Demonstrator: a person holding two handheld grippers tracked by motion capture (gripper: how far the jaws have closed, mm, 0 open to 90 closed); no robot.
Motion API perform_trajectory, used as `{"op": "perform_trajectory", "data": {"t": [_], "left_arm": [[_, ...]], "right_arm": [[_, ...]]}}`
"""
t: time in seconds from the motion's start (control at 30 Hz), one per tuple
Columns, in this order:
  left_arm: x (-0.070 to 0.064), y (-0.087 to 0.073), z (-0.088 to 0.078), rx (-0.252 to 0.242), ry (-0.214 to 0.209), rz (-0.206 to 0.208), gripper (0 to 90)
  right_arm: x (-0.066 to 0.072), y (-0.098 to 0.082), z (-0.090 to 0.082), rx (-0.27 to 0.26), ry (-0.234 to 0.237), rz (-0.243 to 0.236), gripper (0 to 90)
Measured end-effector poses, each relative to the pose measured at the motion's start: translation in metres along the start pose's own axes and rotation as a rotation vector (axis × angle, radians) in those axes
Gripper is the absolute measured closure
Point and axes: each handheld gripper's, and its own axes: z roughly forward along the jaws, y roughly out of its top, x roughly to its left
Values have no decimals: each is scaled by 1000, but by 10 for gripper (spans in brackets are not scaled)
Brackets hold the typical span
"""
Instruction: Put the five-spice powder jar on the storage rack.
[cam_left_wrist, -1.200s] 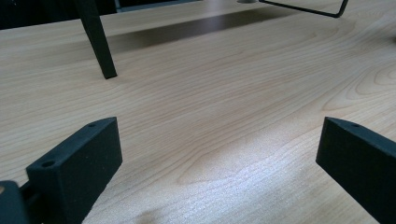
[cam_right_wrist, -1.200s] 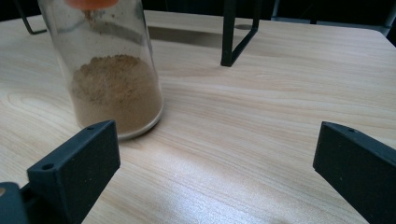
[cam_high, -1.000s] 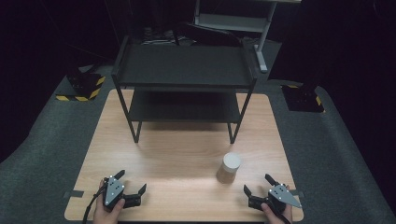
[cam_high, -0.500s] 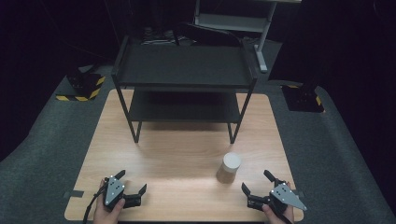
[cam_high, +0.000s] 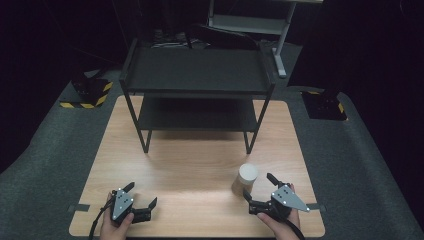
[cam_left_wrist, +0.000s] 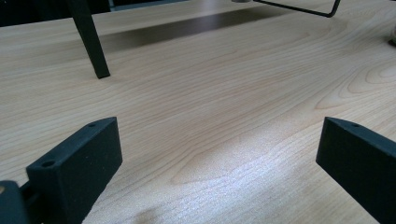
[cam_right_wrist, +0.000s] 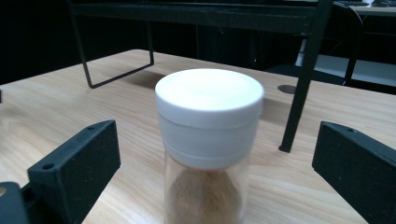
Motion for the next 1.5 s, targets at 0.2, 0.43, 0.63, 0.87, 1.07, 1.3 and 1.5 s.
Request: {"op": "perform_trajectory", "data": {"t": [0.2,0.43,0.63,0.87,1.07,1.3,1.5], "left_arm": [[1,0,0,0,-4,0,5],[1,0,0,-1,-8,2,5],[1,0,0,-1,-8,1,5],[1,0,0,-2,-6,0,5],[1,0,0,-1,-6,1,5],[1,0,0,-3,-5,1,5],[1,0,0,-3,-5,1,5]], "right_arm": [[7,0,17,3,-14,-9,126],[11,-3,21,-11,-36,-6,267],[11,-9,22,-28,-32,-4,335],[12,-17,22,-60,-34,-6,338],[12,-14,22,-50,-36,-5,339],[15,-1,20,-68,-27,-3,339],[17,19,19,-90,-7,5,339]]}}
